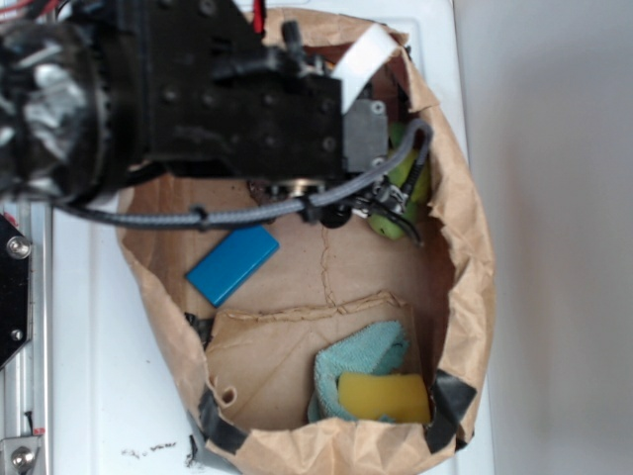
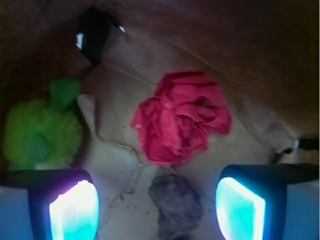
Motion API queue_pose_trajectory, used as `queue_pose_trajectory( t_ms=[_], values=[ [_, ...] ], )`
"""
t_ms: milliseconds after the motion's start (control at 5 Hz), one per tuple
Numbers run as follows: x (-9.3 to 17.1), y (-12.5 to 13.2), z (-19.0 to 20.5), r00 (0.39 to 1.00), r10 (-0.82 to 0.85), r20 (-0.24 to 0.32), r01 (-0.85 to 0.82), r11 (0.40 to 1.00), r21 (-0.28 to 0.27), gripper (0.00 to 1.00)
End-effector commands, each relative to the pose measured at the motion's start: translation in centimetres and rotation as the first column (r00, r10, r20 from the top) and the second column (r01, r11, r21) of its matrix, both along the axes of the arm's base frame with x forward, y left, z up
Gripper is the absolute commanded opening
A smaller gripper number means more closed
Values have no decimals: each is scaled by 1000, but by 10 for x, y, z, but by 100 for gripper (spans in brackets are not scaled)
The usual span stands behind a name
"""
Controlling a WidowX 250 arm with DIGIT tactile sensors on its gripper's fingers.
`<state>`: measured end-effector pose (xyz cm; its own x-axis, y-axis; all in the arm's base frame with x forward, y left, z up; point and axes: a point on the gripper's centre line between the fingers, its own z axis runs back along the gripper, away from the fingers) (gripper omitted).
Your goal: Grab the red paper.
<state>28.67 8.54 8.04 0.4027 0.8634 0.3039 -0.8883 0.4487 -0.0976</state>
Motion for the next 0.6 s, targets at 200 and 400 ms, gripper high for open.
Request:
queue_pose_trajectory(
  t_ms=[200,400],
  values=[
    [-1,18,11,994,66,90,-73,994,77,100],
    [-4,17,14,995,78,69,-85,991,108,100]
  ],
)
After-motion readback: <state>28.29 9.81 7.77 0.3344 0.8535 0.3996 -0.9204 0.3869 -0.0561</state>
